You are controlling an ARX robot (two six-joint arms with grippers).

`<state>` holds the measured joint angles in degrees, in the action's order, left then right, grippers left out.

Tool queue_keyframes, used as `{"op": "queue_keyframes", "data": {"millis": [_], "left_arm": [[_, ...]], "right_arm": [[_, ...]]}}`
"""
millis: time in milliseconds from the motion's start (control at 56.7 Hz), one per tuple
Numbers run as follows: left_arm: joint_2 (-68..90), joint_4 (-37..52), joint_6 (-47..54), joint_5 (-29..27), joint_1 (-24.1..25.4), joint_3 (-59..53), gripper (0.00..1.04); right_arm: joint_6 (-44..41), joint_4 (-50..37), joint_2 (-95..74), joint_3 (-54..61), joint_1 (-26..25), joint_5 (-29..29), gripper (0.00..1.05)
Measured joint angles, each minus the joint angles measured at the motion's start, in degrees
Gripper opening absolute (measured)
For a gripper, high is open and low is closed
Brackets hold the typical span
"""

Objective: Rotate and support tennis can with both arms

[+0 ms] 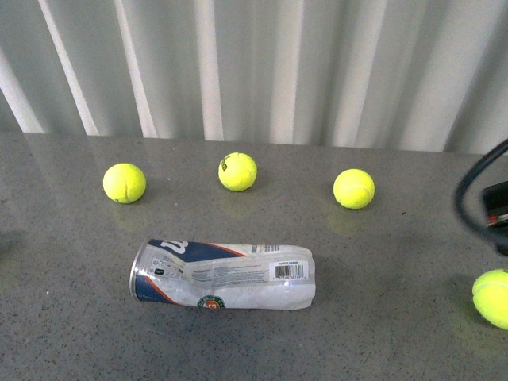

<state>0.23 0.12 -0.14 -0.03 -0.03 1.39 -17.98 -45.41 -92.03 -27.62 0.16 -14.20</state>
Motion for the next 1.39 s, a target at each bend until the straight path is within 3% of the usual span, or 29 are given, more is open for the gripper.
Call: {"op": "queue_keyframes", "data": {"millis": [123, 370, 406, 441, 512, 670, 847, 1394], "left_arm": [[0.0, 0.0, 0.0, 0.0, 0.0, 0.0, 0.98], [0.0, 0.0, 0.0, 0.0, 0.0, 0.0, 0.98], [0.0, 0.0, 0.0, 0.0, 0.0, 0.0, 0.98], [0.0, 0.0, 0.0, 0.0, 0.0, 0.0, 0.98], [0.0, 0.0, 0.0, 0.0, 0.0, 0.0, 0.98], [0.0, 0.0, 0.0, 0.0, 0.0, 0.0, 0.98], [0.0, 0.0, 0.0, 0.0, 0.0, 0.0, 0.98], [0.0, 0.0, 0.0, 0.0, 0.0, 0.0, 0.98]], "right_arm": [[3.5, -4.3, 8.7, 5.0, -4.4, -5.1, 0.97], [2.4, -12.9, 30.6, 16.9, -2.7, -9.7, 0.97], [4.3, -9.7, 33.6, 17.3, -3.8, -4.4, 0.93], [7.4, -3.1, 38.0, 17.9, -4.9, 4.6, 0.86], [12.3, 5.1, 45.0, 20.9, -5.3, 15.3, 0.74], [16.0, 7.3, 51.8, 25.9, -0.6, 14.6, 0.46], [17.0, 13.7, 59.9, 27.4, -0.4, 14.2, 0.03], [17.3, 28.2, 74.9, 27.4, -0.3, 14.2, 0.03]]}}
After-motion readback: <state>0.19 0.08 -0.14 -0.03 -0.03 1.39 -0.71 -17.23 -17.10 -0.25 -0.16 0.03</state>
